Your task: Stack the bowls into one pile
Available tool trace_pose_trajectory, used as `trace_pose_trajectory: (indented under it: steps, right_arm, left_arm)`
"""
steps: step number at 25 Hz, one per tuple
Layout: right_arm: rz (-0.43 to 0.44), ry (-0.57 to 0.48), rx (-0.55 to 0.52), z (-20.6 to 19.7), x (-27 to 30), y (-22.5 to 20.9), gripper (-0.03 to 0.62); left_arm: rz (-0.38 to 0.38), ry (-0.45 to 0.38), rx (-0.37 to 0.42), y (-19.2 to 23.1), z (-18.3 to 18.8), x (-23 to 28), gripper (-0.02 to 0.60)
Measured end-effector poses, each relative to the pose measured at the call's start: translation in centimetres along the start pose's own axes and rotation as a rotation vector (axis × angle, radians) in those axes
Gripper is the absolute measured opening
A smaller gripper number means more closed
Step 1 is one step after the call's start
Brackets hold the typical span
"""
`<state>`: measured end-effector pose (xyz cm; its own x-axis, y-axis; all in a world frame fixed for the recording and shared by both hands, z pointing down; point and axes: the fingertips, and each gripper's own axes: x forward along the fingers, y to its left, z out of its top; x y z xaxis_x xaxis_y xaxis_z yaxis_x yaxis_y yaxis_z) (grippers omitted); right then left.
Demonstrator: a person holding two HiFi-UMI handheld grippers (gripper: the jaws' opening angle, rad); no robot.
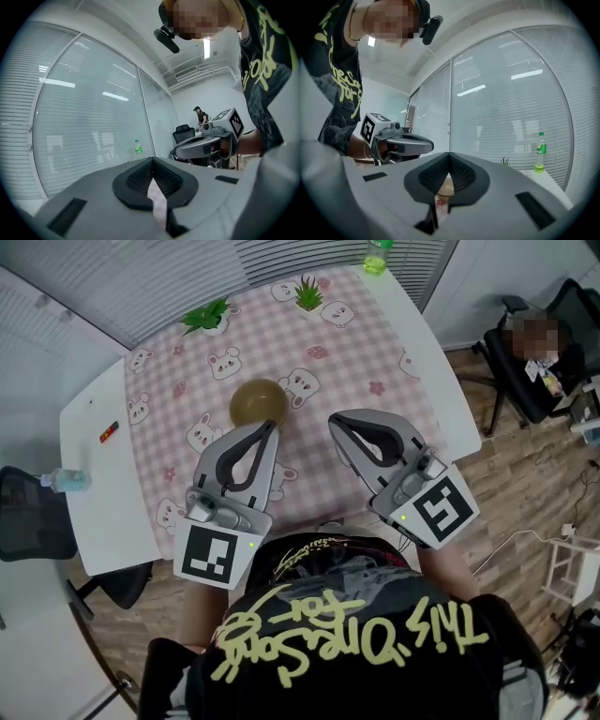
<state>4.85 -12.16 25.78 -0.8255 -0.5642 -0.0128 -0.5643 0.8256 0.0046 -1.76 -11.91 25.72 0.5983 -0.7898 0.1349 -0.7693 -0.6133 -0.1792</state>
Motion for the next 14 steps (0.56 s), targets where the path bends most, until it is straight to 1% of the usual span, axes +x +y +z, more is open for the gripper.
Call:
trace_pose_trajectory:
  steps: [14]
  right_arm:
    - [0.002,-0.001,0.006,-0.28,-0.23,0.05,0.003]
  left_arm:
    - [0.012,0.005,-0.008,-0.09,-0.18,-0.07,-0.005]
